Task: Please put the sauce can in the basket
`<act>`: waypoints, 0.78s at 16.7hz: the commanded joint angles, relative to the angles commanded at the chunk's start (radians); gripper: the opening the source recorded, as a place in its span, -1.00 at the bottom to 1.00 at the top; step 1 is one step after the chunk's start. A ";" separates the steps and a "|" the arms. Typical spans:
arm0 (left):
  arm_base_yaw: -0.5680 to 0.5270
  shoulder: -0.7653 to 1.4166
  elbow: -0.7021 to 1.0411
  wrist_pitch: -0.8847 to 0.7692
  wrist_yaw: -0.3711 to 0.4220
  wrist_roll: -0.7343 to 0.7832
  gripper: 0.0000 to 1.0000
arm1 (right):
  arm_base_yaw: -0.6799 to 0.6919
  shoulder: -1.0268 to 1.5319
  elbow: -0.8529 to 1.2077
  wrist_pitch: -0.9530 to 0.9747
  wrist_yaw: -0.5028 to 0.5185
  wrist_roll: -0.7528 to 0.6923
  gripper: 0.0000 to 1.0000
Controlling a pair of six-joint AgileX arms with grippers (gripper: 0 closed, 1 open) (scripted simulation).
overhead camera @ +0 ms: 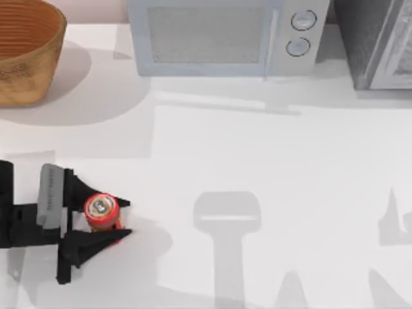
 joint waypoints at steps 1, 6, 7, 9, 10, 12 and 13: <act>0.000 0.000 0.000 0.000 0.000 0.000 -1.00 | 0.000 0.000 0.000 0.000 0.000 0.000 1.00; 0.010 0.013 0.052 0.002 0.006 -0.020 -1.00 | 0.000 0.000 0.000 0.000 0.000 0.000 1.00; 0.015 0.012 0.086 0.001 0.006 -0.034 -1.00 | 0.000 0.000 0.000 0.000 0.000 0.000 1.00; 0.030 0.006 0.175 -0.007 0.005 -0.071 -1.00 | 0.000 0.000 0.000 0.000 0.000 0.000 1.00; 0.038 0.003 0.227 -0.013 0.004 -0.093 -1.00 | 0.000 0.000 0.000 0.000 0.000 0.000 1.00; 0.053 -0.003 0.310 -0.027 0.005 -0.136 -1.00 | 0.000 0.000 0.000 0.000 0.000 0.000 1.00; 0.060 -0.005 0.345 -0.034 0.006 -0.156 -1.00 | 0.000 0.000 0.000 0.000 0.000 0.000 1.00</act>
